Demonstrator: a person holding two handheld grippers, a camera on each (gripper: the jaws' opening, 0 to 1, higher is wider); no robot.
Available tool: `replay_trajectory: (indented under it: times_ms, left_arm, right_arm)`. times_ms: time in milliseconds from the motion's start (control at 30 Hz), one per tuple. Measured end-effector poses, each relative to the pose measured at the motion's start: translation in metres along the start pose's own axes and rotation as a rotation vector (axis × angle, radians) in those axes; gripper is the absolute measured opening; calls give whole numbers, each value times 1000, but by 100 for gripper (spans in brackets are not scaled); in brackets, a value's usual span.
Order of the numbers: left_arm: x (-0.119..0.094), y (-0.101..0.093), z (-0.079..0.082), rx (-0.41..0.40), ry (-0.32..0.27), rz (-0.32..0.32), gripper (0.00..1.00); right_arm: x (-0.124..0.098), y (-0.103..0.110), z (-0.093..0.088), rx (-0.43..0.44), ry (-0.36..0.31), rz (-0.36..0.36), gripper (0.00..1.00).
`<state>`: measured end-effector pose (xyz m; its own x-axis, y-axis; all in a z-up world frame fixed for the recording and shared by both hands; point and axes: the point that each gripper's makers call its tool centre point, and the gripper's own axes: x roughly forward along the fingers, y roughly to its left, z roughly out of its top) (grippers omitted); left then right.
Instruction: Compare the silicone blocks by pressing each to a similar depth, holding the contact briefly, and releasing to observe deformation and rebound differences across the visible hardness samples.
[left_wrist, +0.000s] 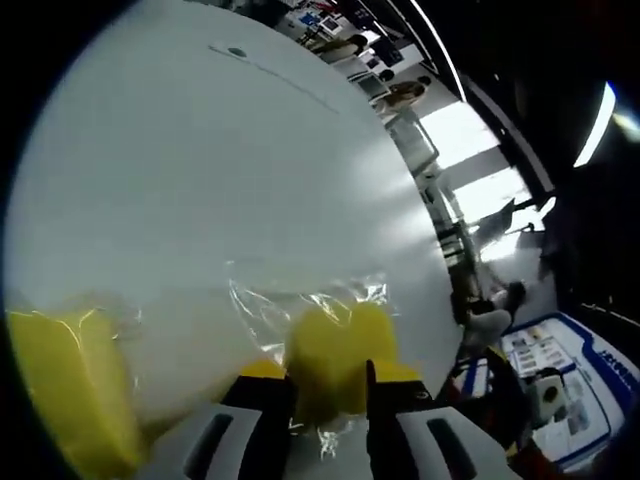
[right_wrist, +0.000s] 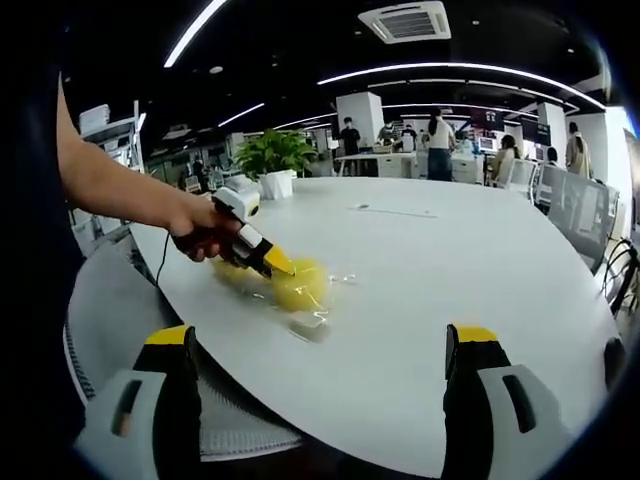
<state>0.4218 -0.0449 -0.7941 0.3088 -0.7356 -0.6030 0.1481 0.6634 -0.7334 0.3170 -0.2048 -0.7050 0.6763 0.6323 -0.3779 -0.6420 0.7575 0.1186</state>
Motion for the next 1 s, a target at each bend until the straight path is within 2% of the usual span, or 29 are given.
replay_trajectory:
  times_ms: [167, 433, 567, 633, 667, 733, 800, 900, 1000]
  left_arm:
    - [3, 1, 0, -33, 34, -21, 17]
    - [3, -1, 0, -24, 37, -18, 5]
    - [2, -7, 2, 68, 6, -43, 3]
    - [1, -10, 1, 52, 2, -48, 2]
    - [2, -13, 4, 109, -17, -68, 1]
    - [1, -14, 3, 105, -15, -57, 1]
    - [1, -15, 5, 146, -31, -60, 0]
    - [0, -17, 7, 146, -38, -72, 0]
    - [-3, -20, 8, 188, -57, -74, 0]
  right_arm:
    - [1, 0, -2, -4, 8, 5, 96]
    - [5, 2, 0, -5, 14, 10, 96]
    - [6, 2, 1, -8, 13, 12, 96]
    - [5, 2, 1, -6, 14, 9, 96]
    - [5, 1, 0, -5, 16, 8, 96]
    - [5, 2, 0, -5, 19, 9, 96]
    - [5, 2, -1, -7, 24, 9, 96]
    - [5, 2, -1, -6, 23, 8, 96]
    - [6, 2, 0, -9, 25, 8, 96]
